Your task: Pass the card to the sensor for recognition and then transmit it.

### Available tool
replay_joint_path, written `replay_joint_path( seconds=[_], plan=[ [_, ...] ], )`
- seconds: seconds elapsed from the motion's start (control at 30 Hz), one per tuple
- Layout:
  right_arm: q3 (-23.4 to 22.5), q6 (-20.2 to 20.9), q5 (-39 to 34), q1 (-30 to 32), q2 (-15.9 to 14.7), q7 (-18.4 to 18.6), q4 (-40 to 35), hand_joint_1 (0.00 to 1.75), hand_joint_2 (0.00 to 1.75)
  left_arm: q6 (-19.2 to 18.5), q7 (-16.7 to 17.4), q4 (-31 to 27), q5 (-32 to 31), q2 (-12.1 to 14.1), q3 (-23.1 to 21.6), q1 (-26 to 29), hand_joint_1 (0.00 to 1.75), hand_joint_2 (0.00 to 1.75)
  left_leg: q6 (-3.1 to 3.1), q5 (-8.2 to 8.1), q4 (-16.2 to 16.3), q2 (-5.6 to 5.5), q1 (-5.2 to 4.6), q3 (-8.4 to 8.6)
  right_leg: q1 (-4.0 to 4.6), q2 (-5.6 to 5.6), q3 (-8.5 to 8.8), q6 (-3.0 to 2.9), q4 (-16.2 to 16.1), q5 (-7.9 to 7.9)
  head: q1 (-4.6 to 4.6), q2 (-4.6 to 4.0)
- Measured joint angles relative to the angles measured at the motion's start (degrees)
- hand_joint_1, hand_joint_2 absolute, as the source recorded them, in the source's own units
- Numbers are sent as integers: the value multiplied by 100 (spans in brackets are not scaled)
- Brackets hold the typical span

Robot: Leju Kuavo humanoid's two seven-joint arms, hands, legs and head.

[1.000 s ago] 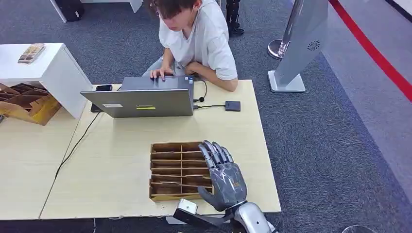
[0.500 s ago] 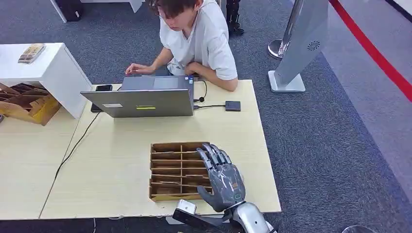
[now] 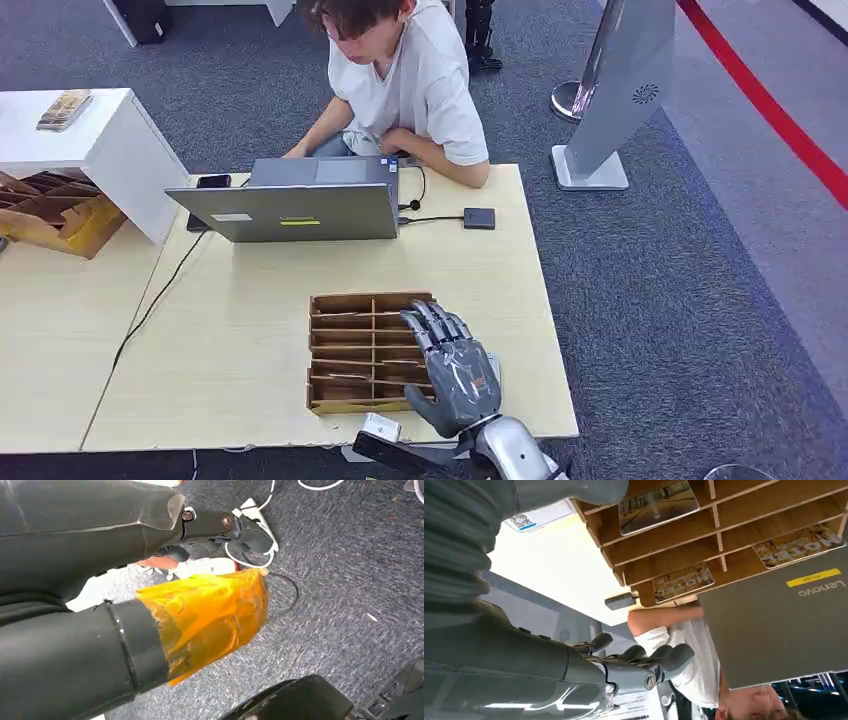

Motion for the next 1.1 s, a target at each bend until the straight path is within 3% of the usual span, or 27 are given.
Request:
replay_joint_path(
  seconds=[0.27, 0.7, 0.8, 1.1],
  plan=[
    [17, 57, -24, -49, 0, 11, 107, 51, 175, -24, 0, 0, -20, 0, -2, -16, 0, 0, 0, 0, 0, 0, 0, 0, 0, 0, 0, 0, 0, 0, 0, 0],
    [37, 74, -48, -100, 2, 35, 243, 51, 175, -50, 0, 0, -24, 0, -7, -55, 0, 0, 0, 0, 0, 0, 0, 0, 0, 0, 0, 0, 0, 0, 0, 0],
    [39, 74, -57, -101, 2, 35, 251, 42, 175, -50, 0, 0, -26, 0, -9, -55, 0, 0, 0, 0, 0, 0, 0, 0, 0, 0, 0, 0, 0, 0, 0, 0],
    [41, 136, -81, -106, 2, 37, 256, 45, 175, -61, 15, 0, -39, 0, -20, -57, 0, 0, 0, 0, 0, 0, 0, 0, 0, 0, 0, 0, 0, 0, 0, 0]
  ],
)
